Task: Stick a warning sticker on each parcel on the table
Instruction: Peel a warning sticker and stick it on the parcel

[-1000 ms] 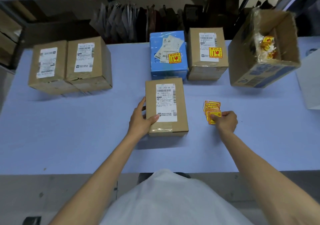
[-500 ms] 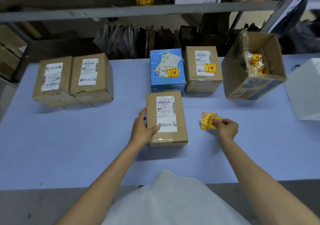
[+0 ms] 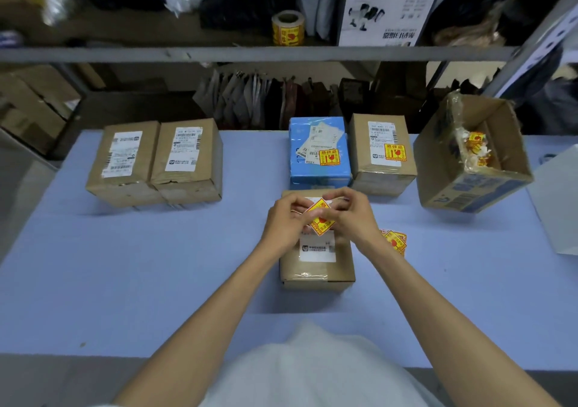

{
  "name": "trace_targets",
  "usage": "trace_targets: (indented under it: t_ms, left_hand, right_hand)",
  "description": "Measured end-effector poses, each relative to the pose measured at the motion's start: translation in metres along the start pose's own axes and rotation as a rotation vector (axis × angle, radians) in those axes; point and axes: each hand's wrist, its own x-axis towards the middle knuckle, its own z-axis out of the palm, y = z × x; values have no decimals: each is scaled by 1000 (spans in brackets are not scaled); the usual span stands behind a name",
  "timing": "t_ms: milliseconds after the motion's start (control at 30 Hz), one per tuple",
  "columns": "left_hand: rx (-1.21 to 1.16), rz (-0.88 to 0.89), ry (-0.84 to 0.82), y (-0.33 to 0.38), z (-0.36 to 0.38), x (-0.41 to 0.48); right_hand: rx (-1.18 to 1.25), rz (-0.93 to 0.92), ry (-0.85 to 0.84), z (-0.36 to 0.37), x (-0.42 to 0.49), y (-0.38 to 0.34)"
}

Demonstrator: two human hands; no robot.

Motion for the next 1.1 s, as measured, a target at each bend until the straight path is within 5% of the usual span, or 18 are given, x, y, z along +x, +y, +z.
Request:
trace_targets:
  t_ms: [233,433,1100]
  left_hand:
    - [-257,-65,49,-2,0,-3]
    - [-148,-112,71,-14,5,-2]
    - [-30,-106,-84,4,-22,0]
  right_hand:
    - [92,-24,-37,2,-6,-2]
    - [145,34,146,3,-9,5]
    - [-79,-75,44,0,-2,-8]
